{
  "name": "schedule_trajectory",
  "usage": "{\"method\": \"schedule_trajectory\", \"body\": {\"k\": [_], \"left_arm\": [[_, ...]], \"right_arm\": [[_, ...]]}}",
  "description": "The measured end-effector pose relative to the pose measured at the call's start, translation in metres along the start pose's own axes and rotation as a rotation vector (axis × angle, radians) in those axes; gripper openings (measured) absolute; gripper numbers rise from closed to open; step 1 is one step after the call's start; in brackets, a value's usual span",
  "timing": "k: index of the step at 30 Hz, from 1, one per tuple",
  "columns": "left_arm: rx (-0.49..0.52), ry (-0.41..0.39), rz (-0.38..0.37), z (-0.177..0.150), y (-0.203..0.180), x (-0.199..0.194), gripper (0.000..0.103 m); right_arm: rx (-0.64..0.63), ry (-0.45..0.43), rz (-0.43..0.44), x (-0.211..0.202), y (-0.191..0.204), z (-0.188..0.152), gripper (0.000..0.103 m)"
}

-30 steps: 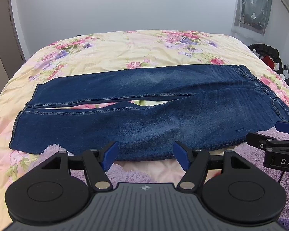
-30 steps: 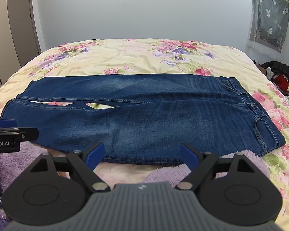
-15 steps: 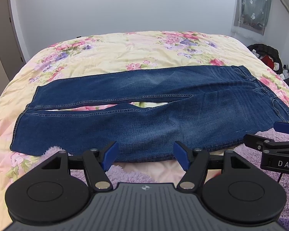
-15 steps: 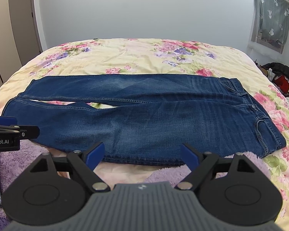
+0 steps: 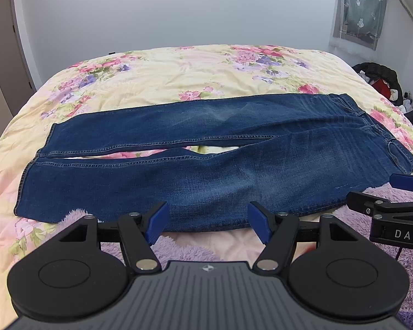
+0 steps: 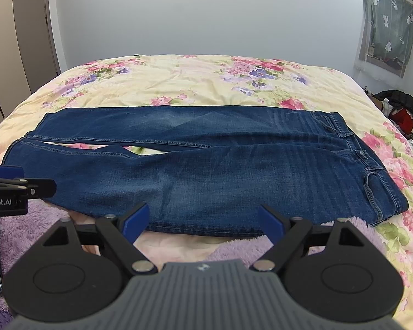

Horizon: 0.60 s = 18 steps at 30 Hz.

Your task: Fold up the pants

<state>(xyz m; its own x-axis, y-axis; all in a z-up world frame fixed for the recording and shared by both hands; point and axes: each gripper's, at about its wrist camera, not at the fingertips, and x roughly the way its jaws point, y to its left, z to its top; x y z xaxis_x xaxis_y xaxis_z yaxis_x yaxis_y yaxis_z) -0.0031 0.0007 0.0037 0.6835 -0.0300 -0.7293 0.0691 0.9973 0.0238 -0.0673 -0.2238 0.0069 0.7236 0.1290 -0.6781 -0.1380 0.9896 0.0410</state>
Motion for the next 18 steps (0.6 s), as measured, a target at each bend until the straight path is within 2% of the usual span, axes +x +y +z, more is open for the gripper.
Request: {"method": "schedule_trajectory", "body": {"k": [18], "left_arm": [[0.0,0.0,0.0,-0.0008,-0.0012,-0.0001,0.077]], "right_arm": [[0.004,0.001,-0.001,-0.0009,-0.0001,-0.0011,0.082]]}}
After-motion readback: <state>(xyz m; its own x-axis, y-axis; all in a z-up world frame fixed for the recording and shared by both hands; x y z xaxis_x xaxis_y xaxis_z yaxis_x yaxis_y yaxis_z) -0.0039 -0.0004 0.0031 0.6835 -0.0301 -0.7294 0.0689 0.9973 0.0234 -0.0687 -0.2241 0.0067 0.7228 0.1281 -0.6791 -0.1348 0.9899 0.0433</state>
